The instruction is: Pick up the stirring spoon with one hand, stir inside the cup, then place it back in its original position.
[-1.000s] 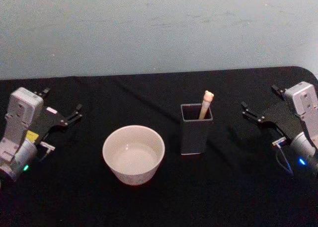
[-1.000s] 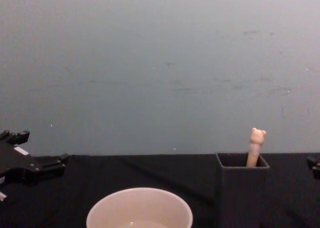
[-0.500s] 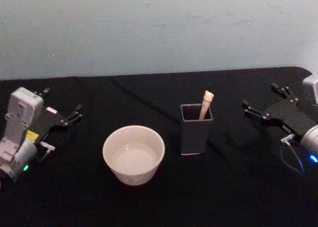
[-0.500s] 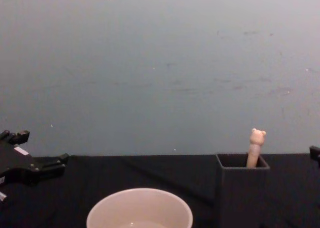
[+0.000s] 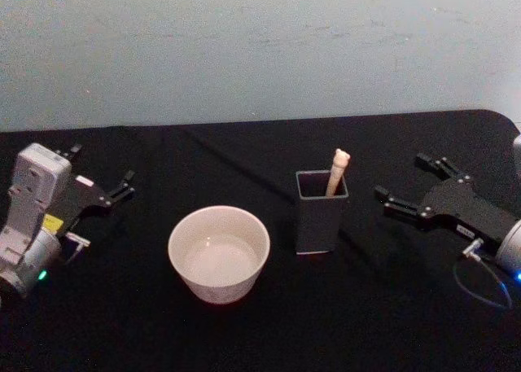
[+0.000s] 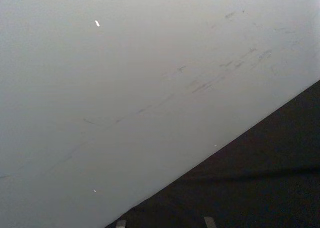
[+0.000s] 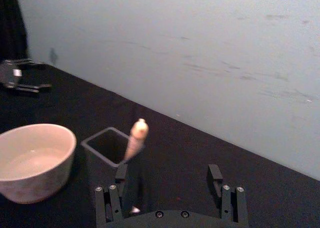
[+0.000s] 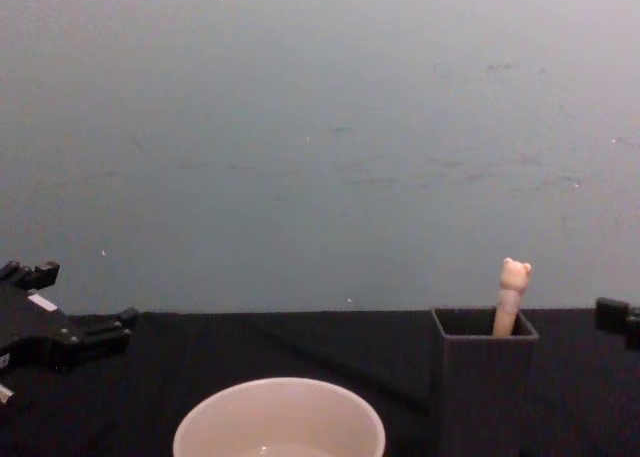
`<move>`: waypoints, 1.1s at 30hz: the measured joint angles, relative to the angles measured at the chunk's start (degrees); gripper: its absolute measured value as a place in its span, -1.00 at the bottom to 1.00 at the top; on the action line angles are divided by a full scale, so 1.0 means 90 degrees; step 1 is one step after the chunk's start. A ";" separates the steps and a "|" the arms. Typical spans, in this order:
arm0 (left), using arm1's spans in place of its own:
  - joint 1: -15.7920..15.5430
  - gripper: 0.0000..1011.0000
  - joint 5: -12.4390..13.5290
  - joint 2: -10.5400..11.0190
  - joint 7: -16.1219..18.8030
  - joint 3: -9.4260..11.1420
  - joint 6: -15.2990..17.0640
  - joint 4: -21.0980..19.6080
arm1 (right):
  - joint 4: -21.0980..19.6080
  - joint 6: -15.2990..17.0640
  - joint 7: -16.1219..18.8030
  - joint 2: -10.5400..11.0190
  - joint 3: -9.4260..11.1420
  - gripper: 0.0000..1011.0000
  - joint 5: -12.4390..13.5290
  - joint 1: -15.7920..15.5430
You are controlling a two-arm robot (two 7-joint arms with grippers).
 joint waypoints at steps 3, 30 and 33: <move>0.0000 0.98 0.0000 0.0000 0.0000 0.0000 0.0000 -0.0001 | -0.0033 0.0001 0.0143 -0.0067 -0.0037 0.98 -0.0001 0.0007; 0.0001 0.98 0.0000 0.0000 0.0000 0.0000 0.0000 0.0000 | 0.0709 0.0752 0.0230 -0.1280 -0.0389 0.98 -0.0506 0.0995; 0.0000 0.98 0.0000 0.0000 0.0000 0.0000 0.0000 0.0000 | 0.0792 0.0815 0.0214 -0.1368 -0.0400 0.98 -0.0561 0.1069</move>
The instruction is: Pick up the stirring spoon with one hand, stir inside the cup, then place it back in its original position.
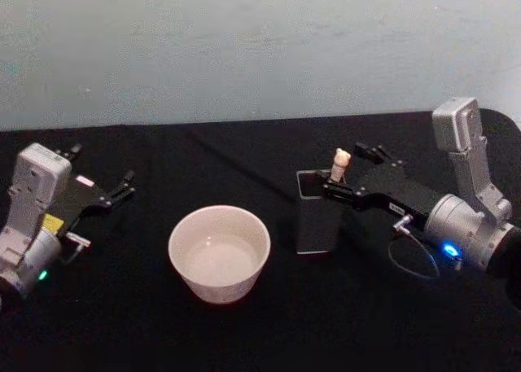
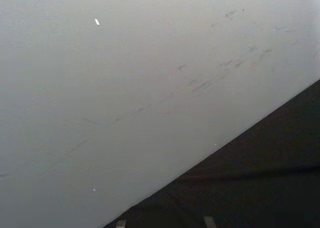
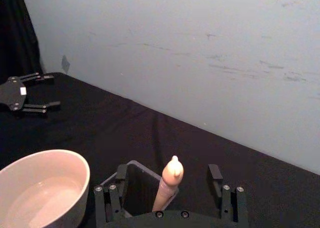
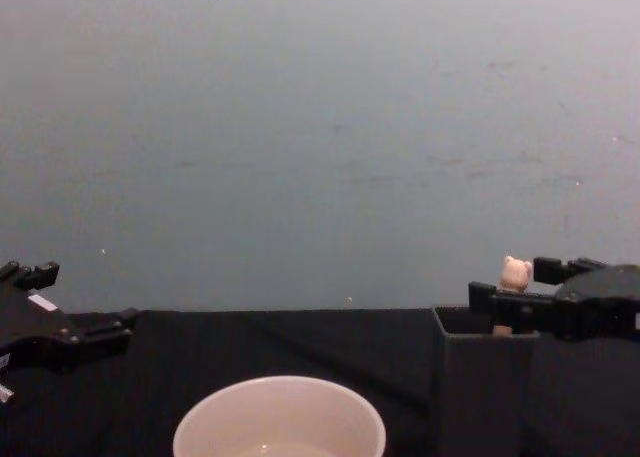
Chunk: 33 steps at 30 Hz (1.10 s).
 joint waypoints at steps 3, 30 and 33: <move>0.0000 0.98 0.0000 0.0000 0.0000 0.0000 0.0000 0.0000 | 0.0077 0.0058 -0.0008 -0.0076 -0.0001 0.98 -0.0043 0.0060; 0.0000 0.98 0.0000 0.0000 0.0000 0.0000 0.0000 0.0000 | 0.0223 0.0178 -0.0044 -0.0214 0.0056 0.98 -0.0093 0.0153; 0.0000 0.98 0.0000 0.0000 0.0000 0.0000 0.0000 0.0000 | 0.0222 0.0175 -0.0043 -0.0212 0.0054 0.98 -0.0093 0.0152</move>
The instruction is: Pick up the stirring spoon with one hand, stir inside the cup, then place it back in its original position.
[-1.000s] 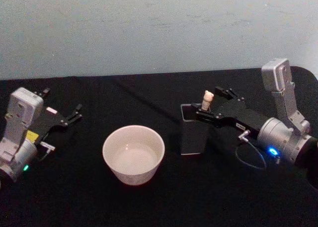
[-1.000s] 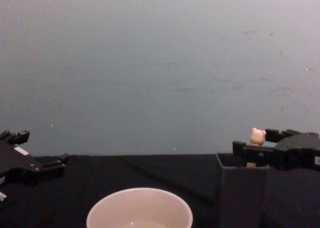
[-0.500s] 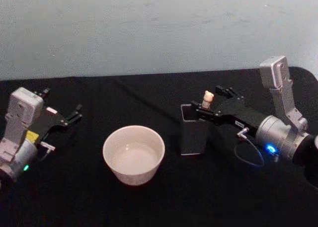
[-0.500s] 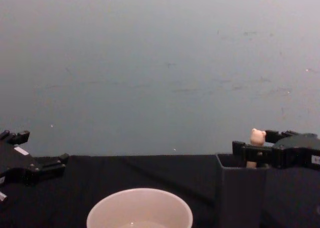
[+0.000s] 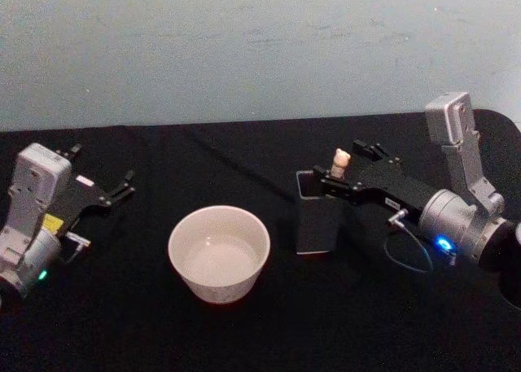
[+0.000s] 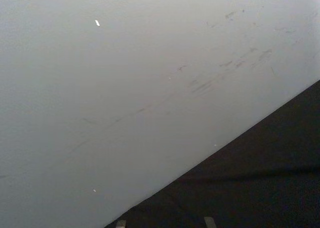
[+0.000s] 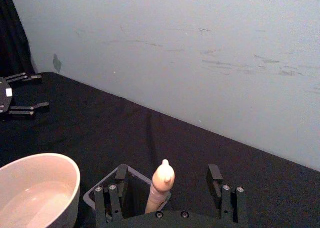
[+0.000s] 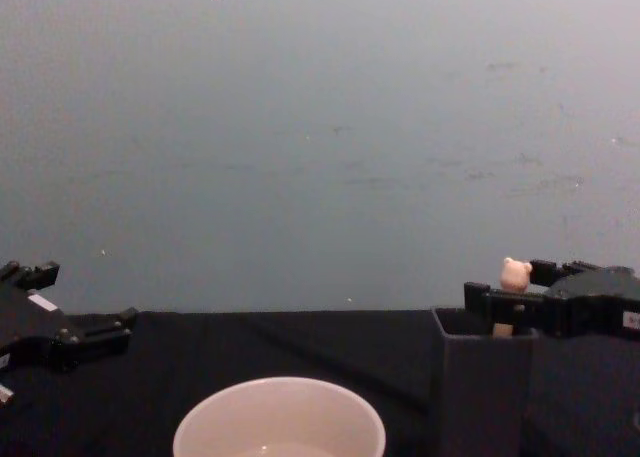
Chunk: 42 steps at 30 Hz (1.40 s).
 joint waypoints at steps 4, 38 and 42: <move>0.0000 0.98 0.0000 0.0000 0.0000 0.0000 0.0000 0.0000 | -0.0003 -0.0003 0.0001 0.0003 -0.0002 0.96 0.0001 -0.0002; 0.0000 0.98 0.0000 0.0000 0.0000 0.0000 0.0000 0.0000 | -0.0005 -0.0015 0.0003 0.0007 -0.0003 -0.56 0.0011 -0.0007; 0.0000 0.98 0.0000 0.0000 0.0000 0.0000 0.0000 0.0000 | -0.0005 -0.0015 0.0003 0.0007 -0.0003 -0.56 0.0010 -0.0007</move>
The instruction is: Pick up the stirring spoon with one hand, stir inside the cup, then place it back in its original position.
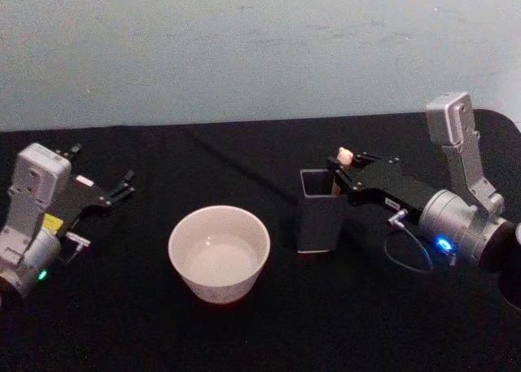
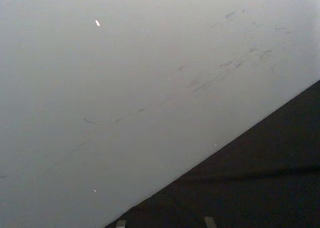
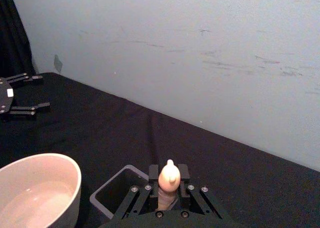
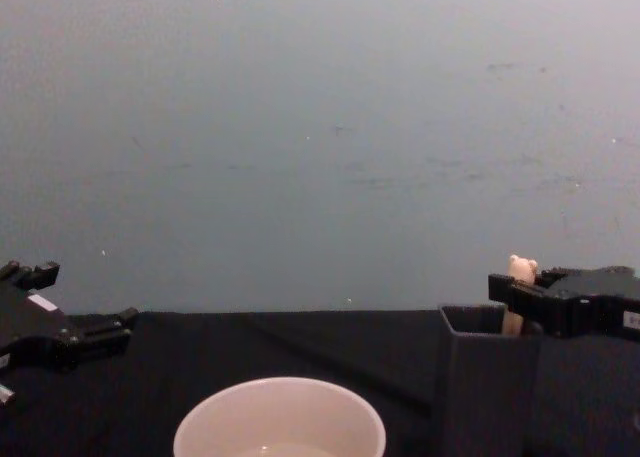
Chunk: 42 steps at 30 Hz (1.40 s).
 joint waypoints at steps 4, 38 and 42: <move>0.0000 0.98 0.0000 0.0000 0.0000 0.0000 0.0000 0.0000 | 0.0000 0.0002 0.0001 -0.0001 0.0000 -0.56 -0.0002 0.0000; 0.0000 0.98 0.0000 0.0000 0.0000 0.0000 0.0000 0.0000 | -0.0762 0.0610 0.0122 0.0095 0.0326 -0.56 0.0984 0.0218; 0.0000 0.98 0.0000 0.0000 0.0000 0.0000 0.0000 0.0000 | -0.0835 0.0521 0.0124 0.0085 0.0335 -0.56 0.1122 0.0312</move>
